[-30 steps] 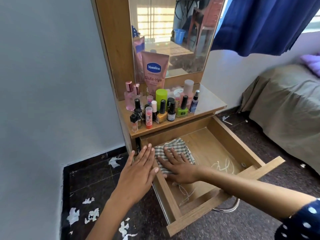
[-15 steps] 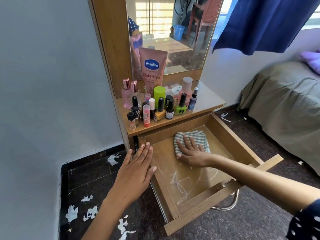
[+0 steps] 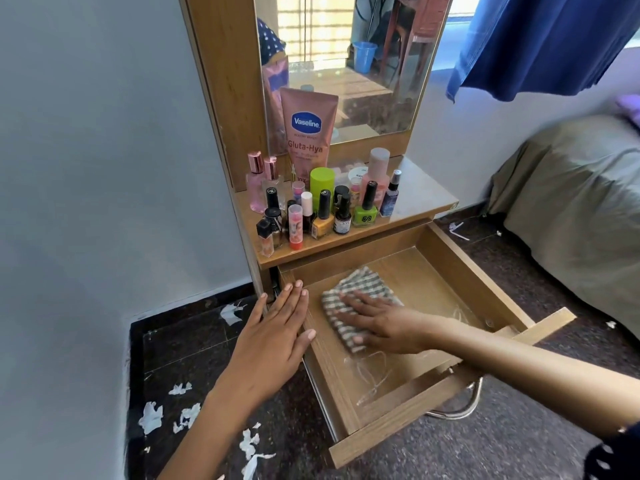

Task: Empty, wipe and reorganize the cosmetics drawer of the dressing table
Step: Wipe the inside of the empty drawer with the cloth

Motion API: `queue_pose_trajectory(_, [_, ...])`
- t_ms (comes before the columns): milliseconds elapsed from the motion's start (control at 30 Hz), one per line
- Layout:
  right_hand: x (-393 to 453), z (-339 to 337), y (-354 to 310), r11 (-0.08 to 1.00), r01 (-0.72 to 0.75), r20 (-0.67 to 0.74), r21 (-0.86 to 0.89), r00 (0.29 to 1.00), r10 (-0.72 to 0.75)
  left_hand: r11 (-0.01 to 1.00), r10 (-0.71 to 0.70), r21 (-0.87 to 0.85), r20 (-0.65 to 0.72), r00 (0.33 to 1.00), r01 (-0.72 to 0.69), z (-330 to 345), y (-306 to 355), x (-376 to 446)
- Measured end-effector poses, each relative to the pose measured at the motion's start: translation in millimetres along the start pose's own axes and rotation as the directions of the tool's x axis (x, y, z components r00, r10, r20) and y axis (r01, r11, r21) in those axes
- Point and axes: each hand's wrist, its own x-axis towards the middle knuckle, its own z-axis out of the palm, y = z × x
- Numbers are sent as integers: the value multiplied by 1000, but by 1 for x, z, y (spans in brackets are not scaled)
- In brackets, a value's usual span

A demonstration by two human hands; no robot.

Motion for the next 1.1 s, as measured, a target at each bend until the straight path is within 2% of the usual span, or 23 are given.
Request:
queue_pose_trajectory(133, [-21, -7, 51, 961, -251, 3, 115, 968, 252, 1000, -10, 7, 15, 1000, 10, 2, 0, 1])
queue_pose_trajectory(233, [-10, -8, 50, 931, -304, 22, 201, 952, 306, 1000, -8, 7, 14, 1000, 8, 3, 0, 0])
queue_pose_trajectory(400, [26, -11, -2, 952, -191, -9, 237, 980, 199, 1000, -5, 8, -11, 1000, 5, 3, -1, 0])
queue_pose_trajectory(600, [43, -6, -49, 994, -65, -60, 85, 996, 70, 1000, 0, 15, -23, 1000, 0, 4, 0, 0])
queue_pose_trajectory(733, [38, -9, -39, 998, -69, -94, 13, 993, 70, 1000, 8, 8, -17, 1000, -7, 4, -1, 0])
queue_pose_trajectory(900, [16, -12, 26, 964, -244, -67, 106, 965, 252, 1000, -1, 1, -22, 1000, 1, 4, 1, -1])
queue_pose_trajectory(1000, [1, -13, 62, 894, -392, -81, 217, 905, 417, 1000, -7, 5, -25, 1000, 7, 3, 3, -2])
queue_pose_trajectory(1100, [-1, -11, 64, 817, -479, -37, 322, 856, 516, 999, -46, -21, -35, 998, 45, 2, 9, 1])
